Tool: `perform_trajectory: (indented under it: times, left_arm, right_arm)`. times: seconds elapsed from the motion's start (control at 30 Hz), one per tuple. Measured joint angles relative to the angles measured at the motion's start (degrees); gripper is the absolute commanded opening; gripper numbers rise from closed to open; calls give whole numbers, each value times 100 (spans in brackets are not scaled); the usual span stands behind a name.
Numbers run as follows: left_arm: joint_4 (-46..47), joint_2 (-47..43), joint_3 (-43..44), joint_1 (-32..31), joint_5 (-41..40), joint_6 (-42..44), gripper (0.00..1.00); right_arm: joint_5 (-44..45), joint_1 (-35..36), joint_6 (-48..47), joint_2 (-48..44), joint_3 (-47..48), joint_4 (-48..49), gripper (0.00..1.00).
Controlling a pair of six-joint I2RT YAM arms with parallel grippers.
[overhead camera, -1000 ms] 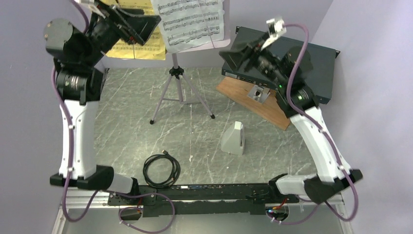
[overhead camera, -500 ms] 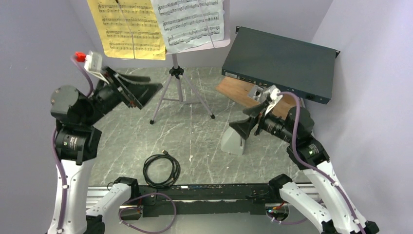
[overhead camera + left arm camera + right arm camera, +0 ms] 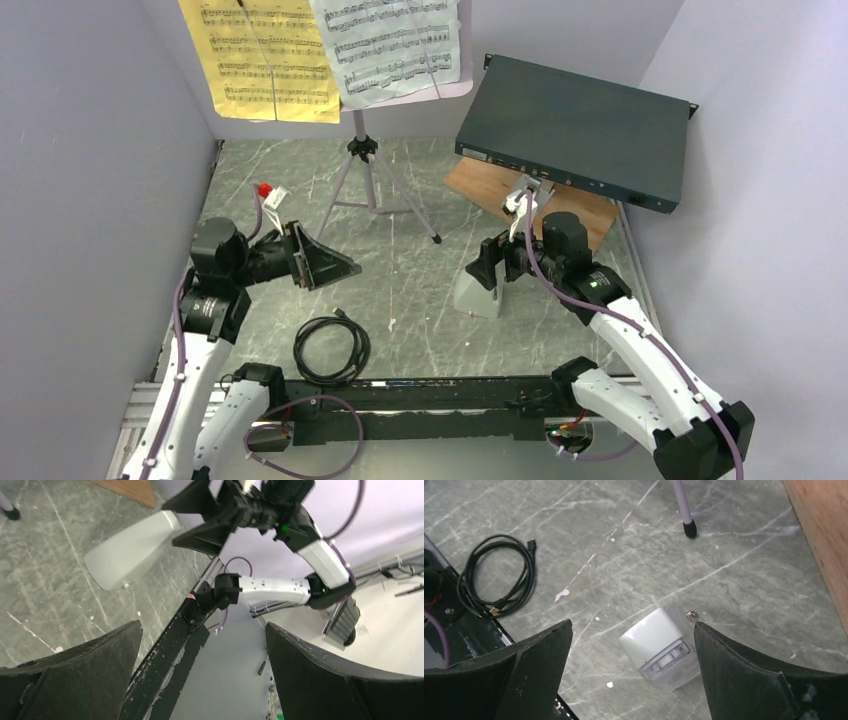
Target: Set up the instrument practice props
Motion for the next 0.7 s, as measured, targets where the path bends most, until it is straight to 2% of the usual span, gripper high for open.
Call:
perform_trajectory:
  times: [0.07,0.2,0.37,0.47,0.57,0.7]
  left_arm:
    - [72,-262,-229,0,146,-57,99]
    - [345,-590,-509,-2,422,-186,99]
    - [448,-424,-577,0,575,-175,99]
    - [481,-319,-623,0,603,-166,99]
    - [564,-232,-743,0,605,-192,100]
    - [638,-72,-855,0,577,-282,99]
  right_arm:
    - [9,-7,15,83,-131,107,88]
    - [-20,-11,90,295,-297,227,74]
    - [-85,-2,343,428,-562,588,64]
    - [-17,11,688,153,-907,979,54]
    - [306,79,1080,-144,-1294,1526,32]
    - [1150,289,1696,-155,-1526,2129,29]
